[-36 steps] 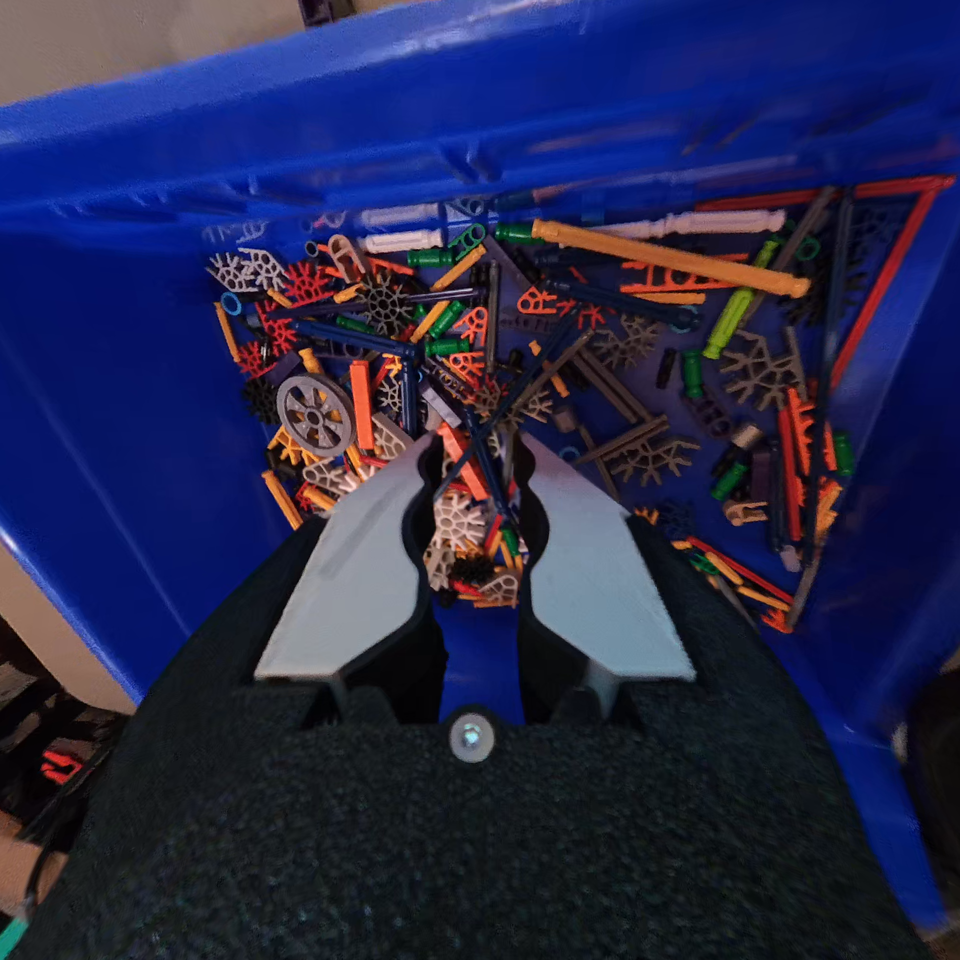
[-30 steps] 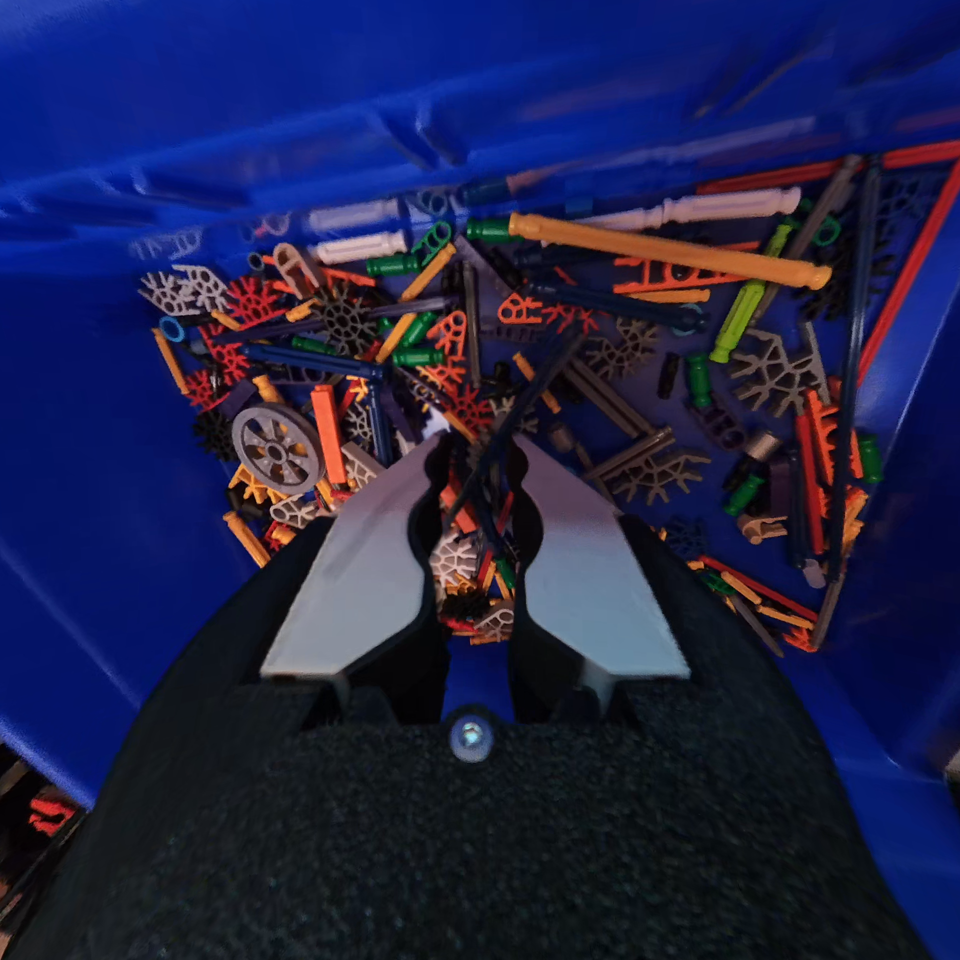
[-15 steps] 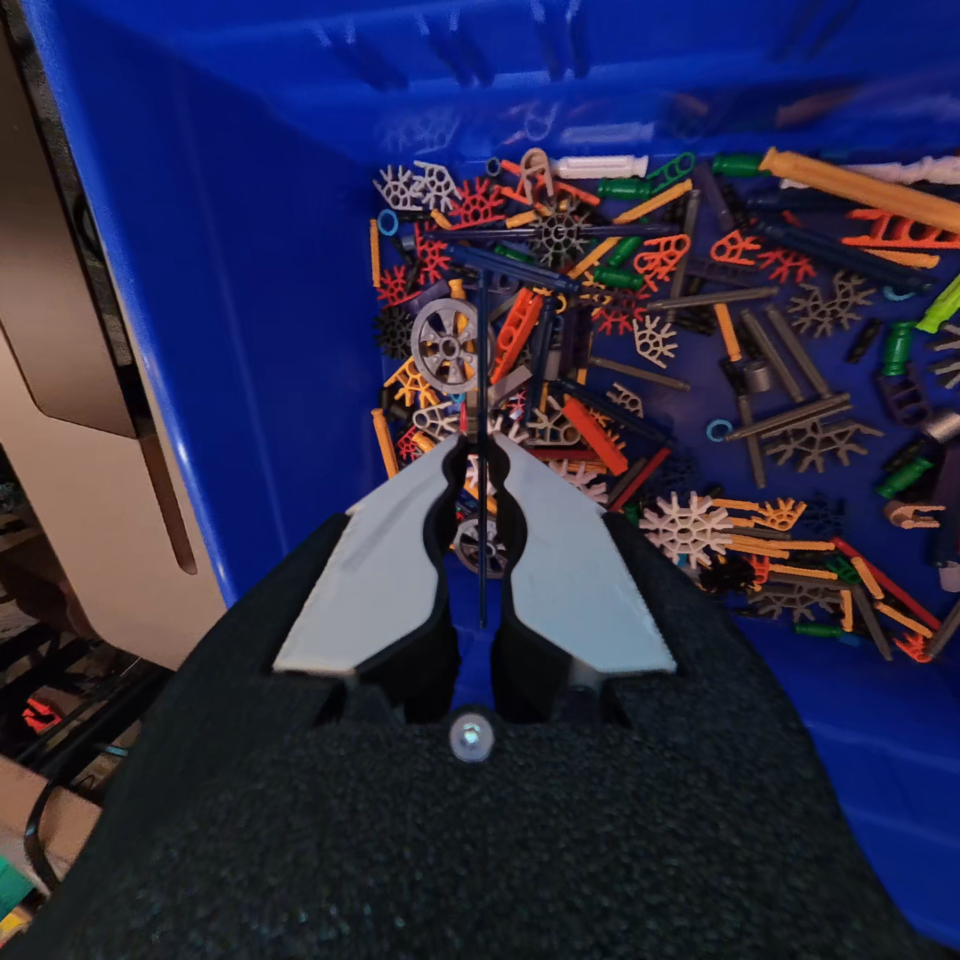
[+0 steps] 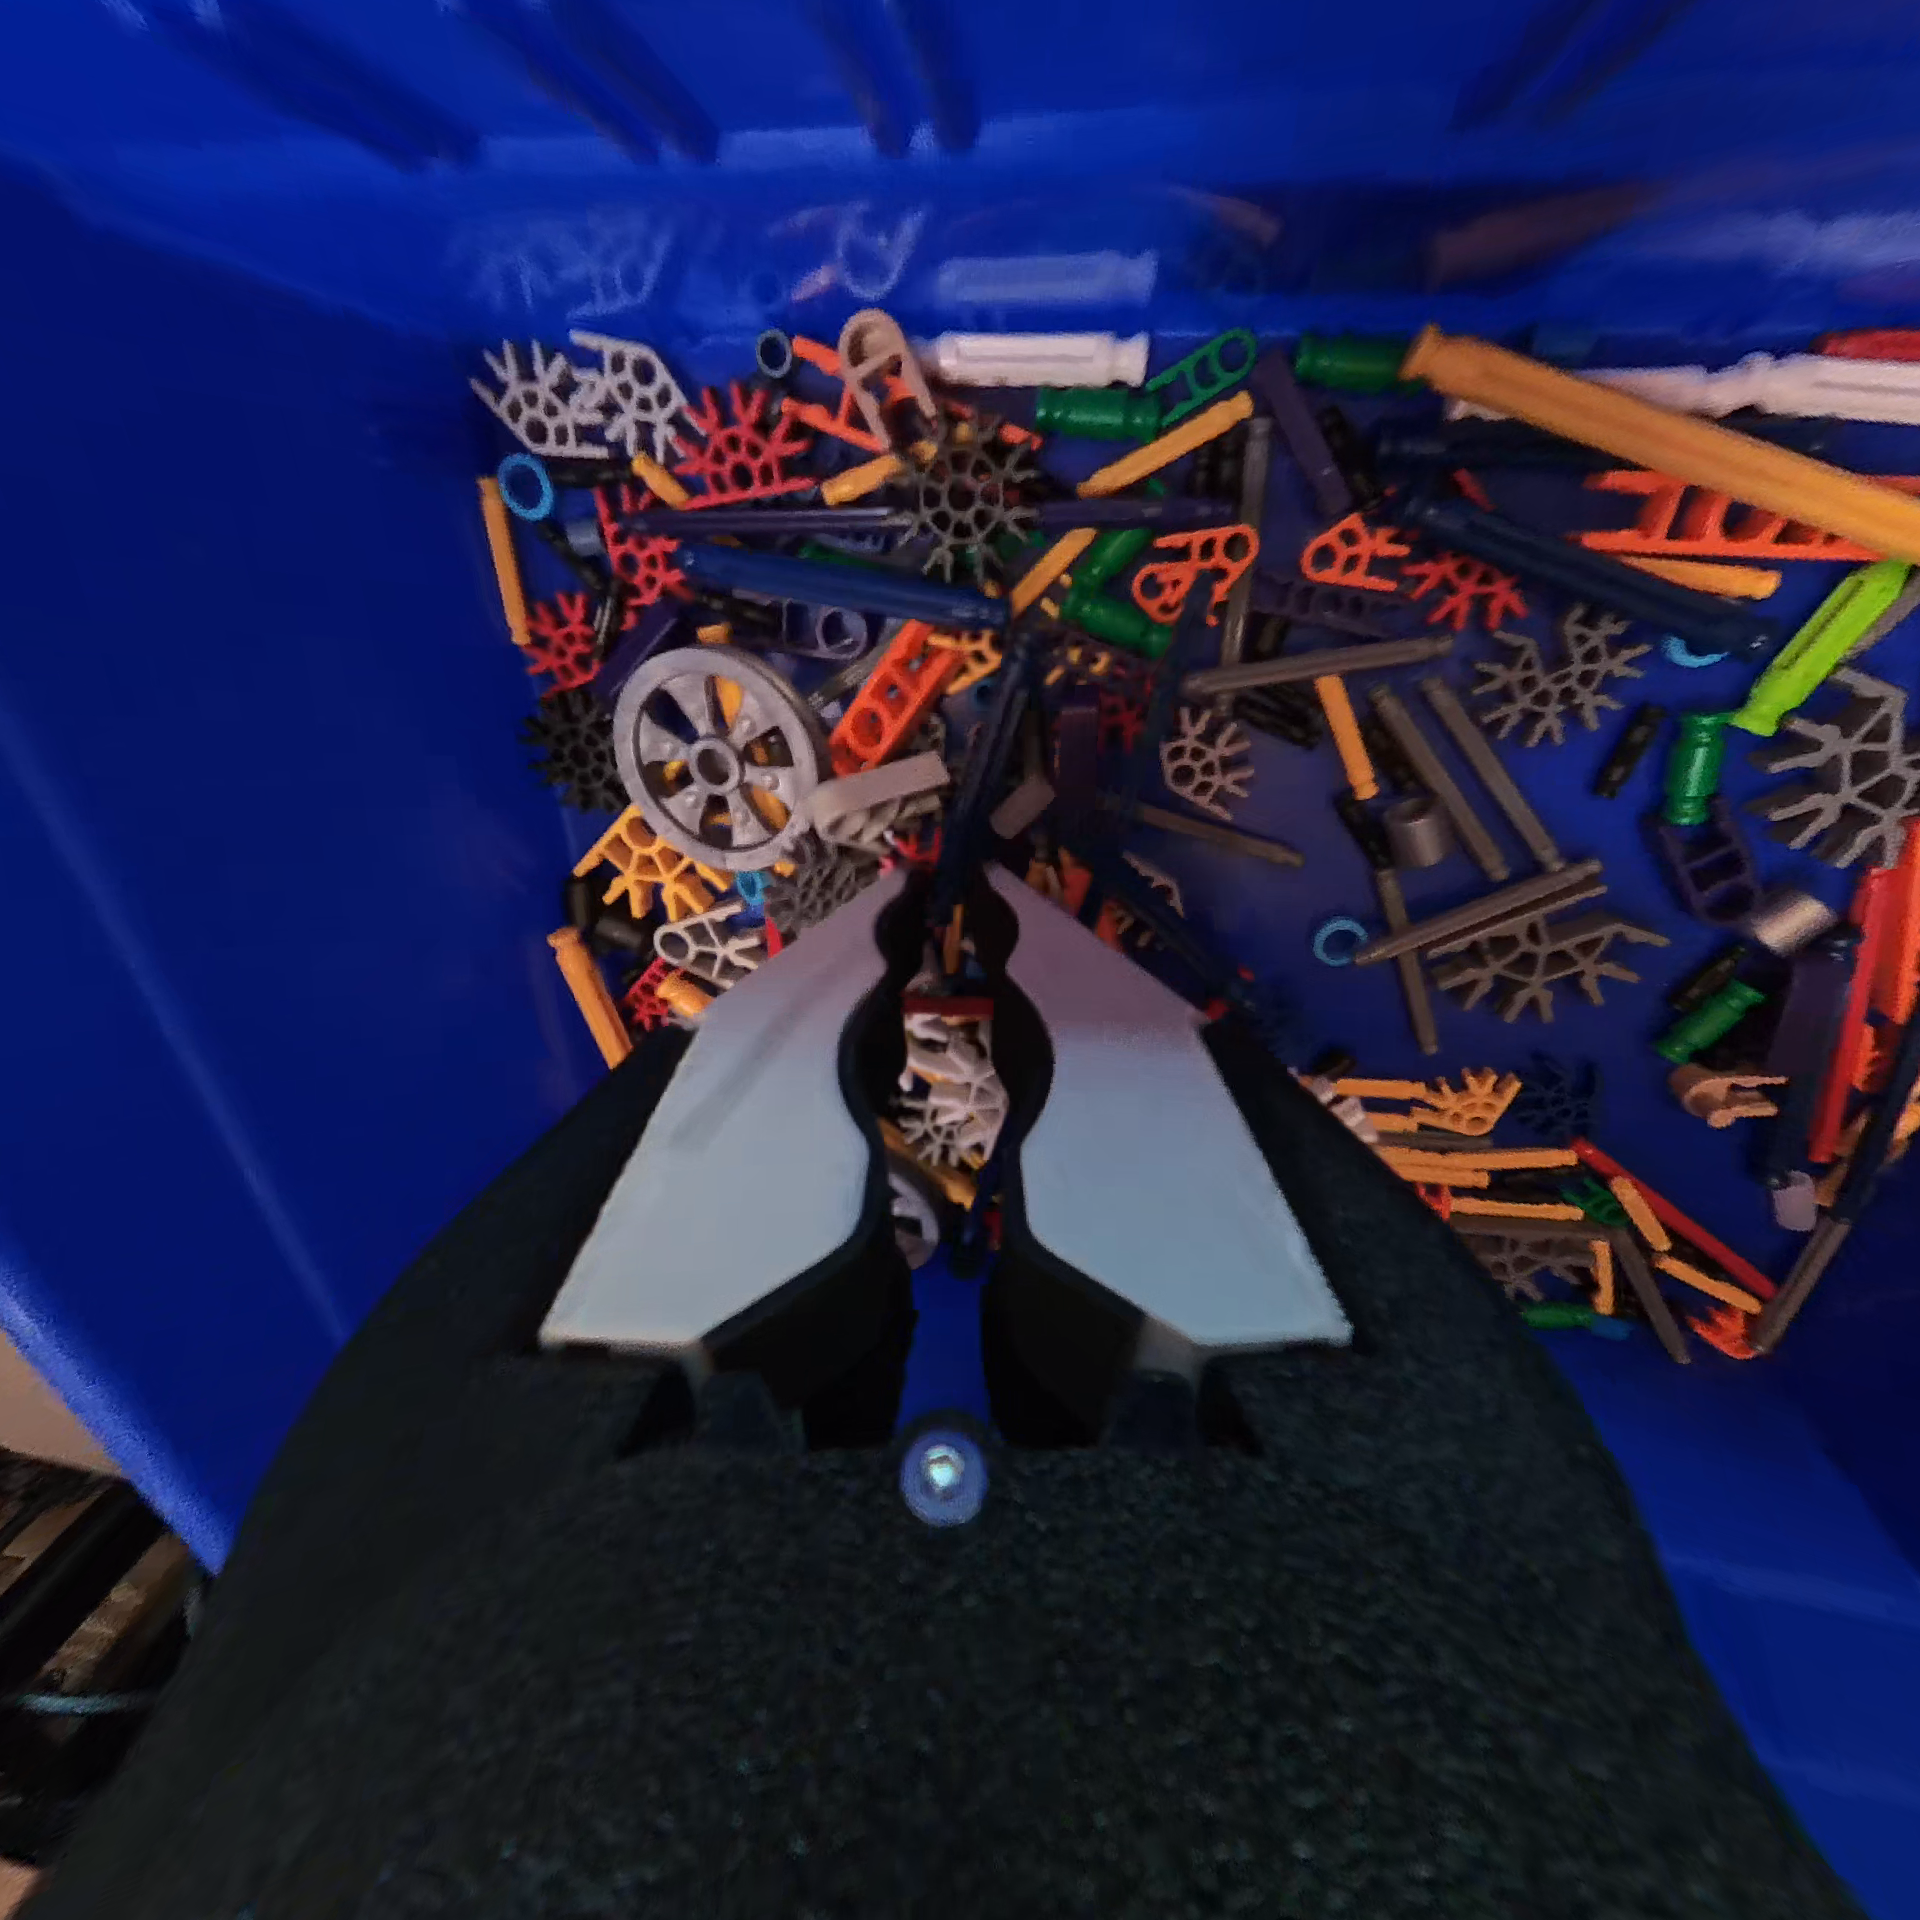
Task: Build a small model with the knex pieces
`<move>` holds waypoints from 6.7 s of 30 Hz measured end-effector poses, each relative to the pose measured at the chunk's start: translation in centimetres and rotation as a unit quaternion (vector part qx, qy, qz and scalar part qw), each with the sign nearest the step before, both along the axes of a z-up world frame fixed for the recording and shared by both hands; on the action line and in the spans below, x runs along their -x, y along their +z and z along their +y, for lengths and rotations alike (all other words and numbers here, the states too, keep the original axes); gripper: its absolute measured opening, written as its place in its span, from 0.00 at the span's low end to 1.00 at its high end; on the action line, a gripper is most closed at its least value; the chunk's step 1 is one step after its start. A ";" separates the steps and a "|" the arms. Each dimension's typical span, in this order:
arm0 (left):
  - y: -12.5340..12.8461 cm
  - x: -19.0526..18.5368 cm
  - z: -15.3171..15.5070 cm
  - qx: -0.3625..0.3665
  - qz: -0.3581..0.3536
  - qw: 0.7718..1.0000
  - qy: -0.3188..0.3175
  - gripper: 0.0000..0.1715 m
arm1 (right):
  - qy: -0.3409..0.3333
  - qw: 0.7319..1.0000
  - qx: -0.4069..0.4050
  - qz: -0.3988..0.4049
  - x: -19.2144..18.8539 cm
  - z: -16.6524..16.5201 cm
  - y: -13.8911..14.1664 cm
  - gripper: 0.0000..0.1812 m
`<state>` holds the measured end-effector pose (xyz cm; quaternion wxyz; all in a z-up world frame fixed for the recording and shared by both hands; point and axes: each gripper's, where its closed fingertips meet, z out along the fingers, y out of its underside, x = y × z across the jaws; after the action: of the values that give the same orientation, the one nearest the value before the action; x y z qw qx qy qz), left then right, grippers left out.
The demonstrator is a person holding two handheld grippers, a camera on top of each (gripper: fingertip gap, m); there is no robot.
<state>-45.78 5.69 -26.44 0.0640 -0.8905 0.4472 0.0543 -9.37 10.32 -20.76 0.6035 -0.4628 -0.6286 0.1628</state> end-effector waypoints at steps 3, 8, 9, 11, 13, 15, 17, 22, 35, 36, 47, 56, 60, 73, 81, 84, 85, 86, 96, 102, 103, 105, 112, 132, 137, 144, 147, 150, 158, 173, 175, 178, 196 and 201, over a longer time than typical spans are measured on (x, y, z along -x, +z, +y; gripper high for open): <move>-0.1 -1.2 -1.3 0.019 -0.016 1.000 -0.009 0.03 | 0.000 1.000 0.001 0.000 0.0 0.0 0.0 0.05; 0.7 -3.2 -4.2 0.073 -0.053 0.996 -0.026 0.05 | 0.001 1.000 0.001 0.000 0.0 0.0 0.0 0.05; 1.3 -3.1 -3.4 0.054 -0.060 0.997 -0.016 0.07 | 0.001 1.000 0.001 0.000 0.0 0.0 0.0 0.05; 2.5 -2.4 -0.9 -0.005 -0.065 0.998 0.006 0.09 | 0.001 1.000 0.001 0.001 0.0 0.0 0.0 0.05; 3.3 -1.6 2.0 -0.066 -0.067 0.995 0.024 0.10 | 0.002 1.000 0.001 0.001 0.0 0.0 0.0 0.05; 3.3 -2.1 3.3 -0.080 -0.092 0.992 0.026 0.11 | 0.001 1.000 0.001 0.001 0.0 0.0 0.0 0.05; 2.4 -1.5 4.3 -0.084 -0.070 0.993 0.032 0.14 | 0.002 1.000 0.002 0.001 0.0 0.0 0.0 0.05; 0.6 -1.3 3.8 -0.036 -0.080 0.994 0.070 0.17 | 0.003 1.000 0.001 0.001 0.0 -0.1 0.0 0.05; 3.5 -1.4 -1.2 0.010 -0.110 0.990 0.085 0.15 | 0.006 1.000 0.008 0.008 -0.1 -0.1 0.2 0.05; 3.9 -0.2 -0.5 -0.009 -0.091 0.991 0.094 0.15 | 0.006 1.000 0.008 0.008 -0.1 -0.1 0.2 0.05; 2.8 5.6 0.5 0.008 0.036 0.993 0.113 0.28 | 0.007 1.000 0.010 0.010 -0.1 -0.1 0.3 0.05; 0.9 6.4 -1.2 0.096 0.024 0.982 0.160 0.29 | 0.009 1.000 0.012 0.012 -0.1 -0.1 0.3 0.05; 0.7 5.2 -1.9 0.123 -0.020 0.980 0.157 0.14 | 0.009 1.000 0.013 0.012 -0.1 -0.1 0.4 0.05; 1.2 1.2 -6.0 0.177 -0.026 0.981 0.076 0.00 | 0.010 1.000 0.016 0.015 -0.2 -0.1 0.4 0.05; 3.9 4.9 -3.0 0.068 0.023 0.991 0.115 0.15 | 0.009 1.000 0.013 0.012 -0.1 -0.1 0.3 0.05; 5.0 7.0 -2.3 0.048 0.061 0.989 0.127 0.19 | 0.008 1.000 0.011 0.009 -0.1 -0.1 0.3 0.05; 5.2 7.3 -2.1 0.045 0.061 0.989 0.130 0.19 | 0.008 1.000 0.011 0.008 -0.1 -0.1 0.3 0.05; 5.3 7.6 -2.1 0.047 0.064 0.988 0.132 0.19 | 0.008 1.000 0.010 0.008 -0.1 -0.1 0.2 0.05; 3.2 6.9 -2.9 0.105 0.085 0.987 0.087 0.27 | 0.009 1.000 0.012 0.010 -0.1 -0.1 0.3 0.05; 0.8 7.6 -3.9 0.157 0.146 0.975 0.060 0.28 | 0.010 1.000 0.014 0.012 -0.1 -0.1 0.4 0.05; 0.5 7.8 -4.0 0.162 0.152 0.973 0.057 0.26 | 0.010 1.000 0.014 0.012 -0.1 -0.1 0.4 0.05; 0.4 7.7 -3.9 0.166 0.152 0.972 0.058 0.22 | 0.010 1.000 0.015 0.013 -0.2 -0.1 0.4 0.05; 1.2 5.5 -1.6 0.126 0.095 0.986 0.047 0.22 | 0.011 1.000 0.017 0.014 -0.2 -0.1 0.4 0.05; 7.0 8.9 0.9 0.012 0.083 0.990 0.114 0.28 | 0.012 1.000 0.018 0.015 -0.2 -0.1 0.4 0.05; 6.8 8.1 0.6 0.015 0.069 0.992 0.108 0.27 | 0.011 1.000 0.017 0.014 -0.2 -0.1 0.4 0.05; 6.1 4.3 0.6 0.011 0.018 0.997 0.069 0.25 | 0.009 1.000 0.013 0.010 -0.1 -0.1 0.3 0.05; 5.8 1.8 0.8 0.005 -0.015 0.999 0.038 0.24 | 0.007 1.000 0.009 0.005 -0.1 -0.1 0.2 0.05; 5.1 -1.2 1.0 -0.005 -0.053 0.999 -0.001 0.23 | 0.005 1.000 0.005 0.001 0.0 -0.1 0.0 0.05; 2.4 -6.0 2.1 -0.023 -0.121 0.992 -0.040 0.24 | 0.002 1.000 -0.003 -0.008 0.1 -0.1 -0.3 0.05; 1.4 -2.4 2.4 -0.025 -0.095 0.995 0.031 0.11 | 0.001 1.000 -0.004 -0.010 0.1 -0.1 -0.3 0.05; 2.2 -3.3 3.9 -0.068 -0.116 0.991 0.023 0.12 | 0.001 1.000 -0.005 -0.010 0.1 -0.1 -0.3 0.05; 2.2 -4.3 5.1 -0.088 -0.130 0.987 0.021 0.11 | 0.001 1.000 -0.005 -0.010 0.1 -0.1 -0.3 0.05; 1.6 -1.1 2.3 -0.017 -0.116 0.991 0.062 0.04 | 0.002 1.000 -0.002 -0.007 0.1 -0.1 -0.2 0.05; 1.6 1.4 1.2 -0.004 -0.065 0.994 0.088 0.08 | 0.002 1.000 -0.002 -0.008 0.1 -0.1 -0.3 0.05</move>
<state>-47.16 6.86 -24.84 0.0912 -0.9277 0.3620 0.0031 -9.47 10.25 -21.01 0.5994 -0.4613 -0.6345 0.1591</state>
